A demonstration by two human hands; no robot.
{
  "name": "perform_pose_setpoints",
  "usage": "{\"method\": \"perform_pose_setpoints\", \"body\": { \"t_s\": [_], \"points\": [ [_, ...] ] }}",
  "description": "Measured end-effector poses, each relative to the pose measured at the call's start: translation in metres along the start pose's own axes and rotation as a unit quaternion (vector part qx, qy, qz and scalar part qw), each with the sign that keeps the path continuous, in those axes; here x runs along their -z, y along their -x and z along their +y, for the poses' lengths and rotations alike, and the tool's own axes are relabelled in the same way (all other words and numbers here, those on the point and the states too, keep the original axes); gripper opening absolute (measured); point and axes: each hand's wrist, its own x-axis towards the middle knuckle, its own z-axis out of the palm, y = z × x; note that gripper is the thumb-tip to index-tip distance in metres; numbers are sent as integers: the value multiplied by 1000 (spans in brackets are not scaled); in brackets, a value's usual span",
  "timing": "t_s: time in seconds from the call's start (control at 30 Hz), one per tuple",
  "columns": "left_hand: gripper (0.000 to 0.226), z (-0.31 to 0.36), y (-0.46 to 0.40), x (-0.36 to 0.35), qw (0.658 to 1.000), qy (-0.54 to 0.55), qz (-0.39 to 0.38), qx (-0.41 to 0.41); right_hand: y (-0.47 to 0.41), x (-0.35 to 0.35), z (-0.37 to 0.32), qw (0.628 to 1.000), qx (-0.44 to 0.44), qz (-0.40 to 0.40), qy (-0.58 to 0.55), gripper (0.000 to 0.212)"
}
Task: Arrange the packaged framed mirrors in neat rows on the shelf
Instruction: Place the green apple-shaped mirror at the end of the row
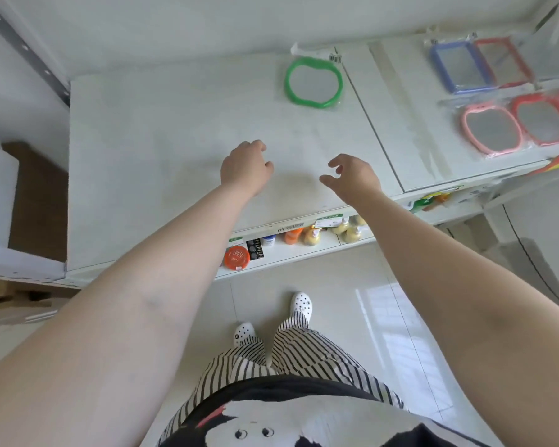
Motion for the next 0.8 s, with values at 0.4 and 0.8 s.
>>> {"method": "perform_pose_setpoints", "body": {
  "t_s": [0.4, 0.8],
  "points": [
    [50, 44, -91, -3, 999, 13, -22, 29, -99, 41, 5, 999, -26, -2, -41, 44],
    [63, 75, -171, -28, 992, 79, -40, 89, -197, 50, 8, 991, -31, -15, -127, 54]
  ]
}}
